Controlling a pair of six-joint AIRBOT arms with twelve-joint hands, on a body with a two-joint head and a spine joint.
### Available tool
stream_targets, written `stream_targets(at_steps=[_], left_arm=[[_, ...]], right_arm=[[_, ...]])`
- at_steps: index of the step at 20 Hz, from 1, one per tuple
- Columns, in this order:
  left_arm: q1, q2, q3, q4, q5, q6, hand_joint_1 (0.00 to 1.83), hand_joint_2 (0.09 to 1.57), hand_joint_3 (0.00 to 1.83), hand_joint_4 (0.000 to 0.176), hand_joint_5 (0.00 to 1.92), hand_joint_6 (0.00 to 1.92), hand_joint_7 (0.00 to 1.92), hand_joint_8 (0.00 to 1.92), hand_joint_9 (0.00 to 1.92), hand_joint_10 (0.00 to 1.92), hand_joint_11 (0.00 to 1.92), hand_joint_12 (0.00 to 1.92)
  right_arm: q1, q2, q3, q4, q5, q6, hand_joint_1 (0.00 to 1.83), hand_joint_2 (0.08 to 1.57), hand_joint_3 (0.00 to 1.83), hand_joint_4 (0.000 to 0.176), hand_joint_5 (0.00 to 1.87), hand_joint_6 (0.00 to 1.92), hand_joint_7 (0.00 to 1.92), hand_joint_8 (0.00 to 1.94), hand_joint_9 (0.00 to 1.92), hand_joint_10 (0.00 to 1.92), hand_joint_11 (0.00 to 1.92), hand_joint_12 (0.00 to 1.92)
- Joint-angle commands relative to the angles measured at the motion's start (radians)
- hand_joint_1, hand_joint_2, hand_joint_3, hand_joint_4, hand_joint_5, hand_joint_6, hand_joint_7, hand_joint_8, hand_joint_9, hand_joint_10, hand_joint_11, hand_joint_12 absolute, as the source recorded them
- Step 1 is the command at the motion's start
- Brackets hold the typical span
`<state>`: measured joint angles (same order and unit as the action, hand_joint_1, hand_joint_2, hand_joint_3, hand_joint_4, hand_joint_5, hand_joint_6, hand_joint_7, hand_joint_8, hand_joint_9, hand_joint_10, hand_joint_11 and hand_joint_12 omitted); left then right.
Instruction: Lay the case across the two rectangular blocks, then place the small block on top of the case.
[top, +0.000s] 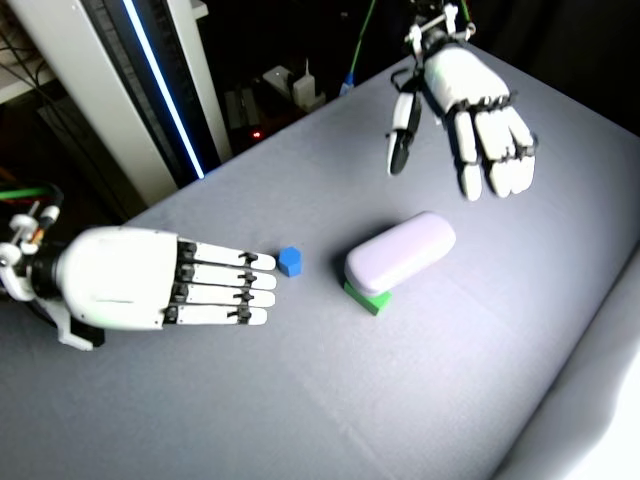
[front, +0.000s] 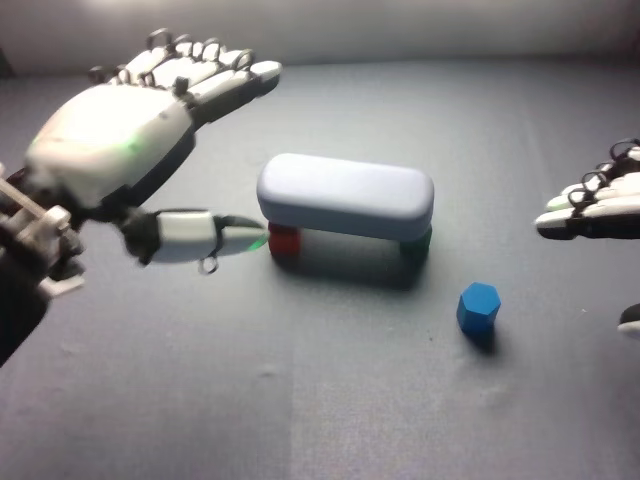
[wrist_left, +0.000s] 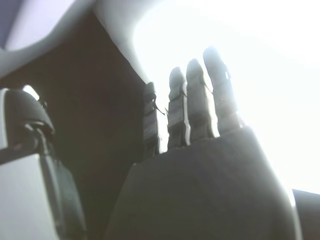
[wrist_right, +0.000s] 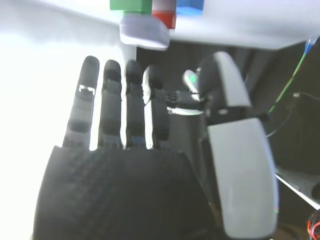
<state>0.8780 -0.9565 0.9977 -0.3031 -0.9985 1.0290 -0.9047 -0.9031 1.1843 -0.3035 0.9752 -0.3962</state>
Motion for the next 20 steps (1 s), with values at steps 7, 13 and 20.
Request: stream_targets(at_steps=[7, 13, 20], left_arm=[[0.159, 0.126, -0.118, -0.012, -0.444, -0.023, 0.84, 0.93, 0.00, 0.034, 0.25, 0.00, 0.24, 0.00, 0.20, 0.00, 0.00, 0.69], [0.192, 0.118, -0.121, -0.031, -0.472, -0.050, 0.88, 0.91, 0.00, 0.000, 0.30, 0.00, 0.26, 0.00, 0.20, 0.00, 0.00, 0.66], [0.203, 0.111, -0.120, -0.050, -0.485, -0.057, 0.91, 0.91, 0.00, 0.004, 0.28, 0.00, 0.25, 0.00, 0.20, 0.01, 0.00, 0.65]], right_arm=[[0.142, -0.093, 0.042, -0.157, -0.030, 0.047, 1.02, 1.02, 0.00, 0.000, 0.45, 0.01, 0.49, 0.01, 0.58, 0.02, 0.20, 1.12], [0.185, -0.141, 0.073, -0.219, -0.093, 0.071, 1.08, 1.01, 0.00, 0.000, 0.47, 0.00, 0.52, 0.00, 0.60, 0.00, 0.24, 1.05], [0.227, -0.202, 0.124, -0.266, -0.181, 0.075, 1.08, 1.04, 0.00, 0.000, 0.47, 0.01, 0.54, 0.01, 0.62, 0.02, 0.29, 1.05]])
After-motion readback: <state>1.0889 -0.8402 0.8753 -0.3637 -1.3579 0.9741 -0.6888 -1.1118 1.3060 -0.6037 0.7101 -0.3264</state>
